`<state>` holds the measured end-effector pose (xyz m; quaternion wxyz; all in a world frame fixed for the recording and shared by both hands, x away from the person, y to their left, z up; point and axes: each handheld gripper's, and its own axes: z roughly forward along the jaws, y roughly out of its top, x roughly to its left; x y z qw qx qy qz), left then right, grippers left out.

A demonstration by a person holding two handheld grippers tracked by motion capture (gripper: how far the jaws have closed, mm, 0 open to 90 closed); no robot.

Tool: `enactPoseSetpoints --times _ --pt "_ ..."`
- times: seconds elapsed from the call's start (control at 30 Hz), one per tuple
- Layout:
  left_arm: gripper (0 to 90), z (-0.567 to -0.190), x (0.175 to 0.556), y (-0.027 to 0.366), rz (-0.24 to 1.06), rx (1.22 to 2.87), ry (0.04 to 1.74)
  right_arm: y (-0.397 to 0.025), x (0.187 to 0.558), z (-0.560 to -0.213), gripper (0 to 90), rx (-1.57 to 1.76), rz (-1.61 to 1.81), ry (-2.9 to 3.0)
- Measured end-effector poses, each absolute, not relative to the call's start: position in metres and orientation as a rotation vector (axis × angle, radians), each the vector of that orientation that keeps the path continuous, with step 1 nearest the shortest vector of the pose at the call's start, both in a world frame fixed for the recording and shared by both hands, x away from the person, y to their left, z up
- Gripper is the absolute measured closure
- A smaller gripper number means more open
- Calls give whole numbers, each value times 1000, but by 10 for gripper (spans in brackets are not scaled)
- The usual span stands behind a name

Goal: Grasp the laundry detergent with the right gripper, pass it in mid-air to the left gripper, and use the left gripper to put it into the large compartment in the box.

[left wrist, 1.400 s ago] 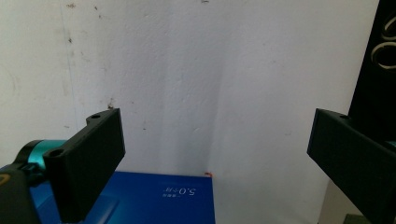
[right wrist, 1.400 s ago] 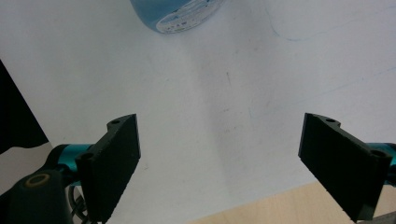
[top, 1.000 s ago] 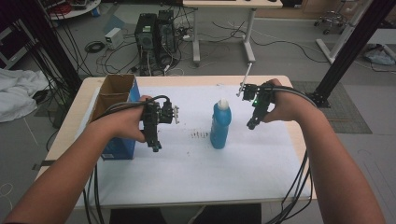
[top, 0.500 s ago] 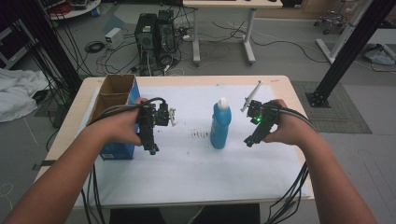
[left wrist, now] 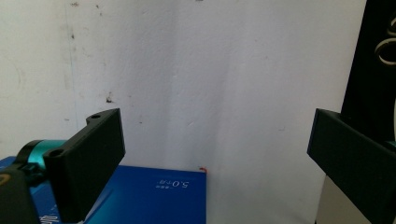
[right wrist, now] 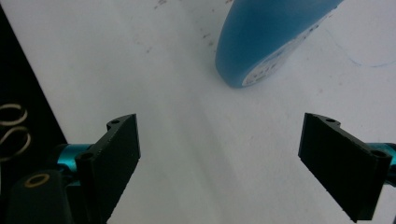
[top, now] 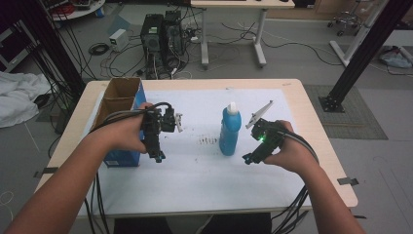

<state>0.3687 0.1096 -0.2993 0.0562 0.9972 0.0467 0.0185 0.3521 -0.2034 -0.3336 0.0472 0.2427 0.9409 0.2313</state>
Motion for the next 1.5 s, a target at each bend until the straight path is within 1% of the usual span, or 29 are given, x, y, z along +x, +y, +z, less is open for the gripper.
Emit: enactPoseSetpoints --times 0.53,0.77,1.17,1.5 --pt "41 -299 366 111 57 3026 144 -201 351 -359 120 1013 944 2637" --pt "41 -300 365 112 54 3025 142 -195 348 -377 120 1148 1021 2500" --pt "41 -301 364 114 59 3018 149 -182 339 -396 120 1244 1040 2312" --pt "41 -300 363 115 64 3013 151 -168 337 -408 120 1251 1068 2232"
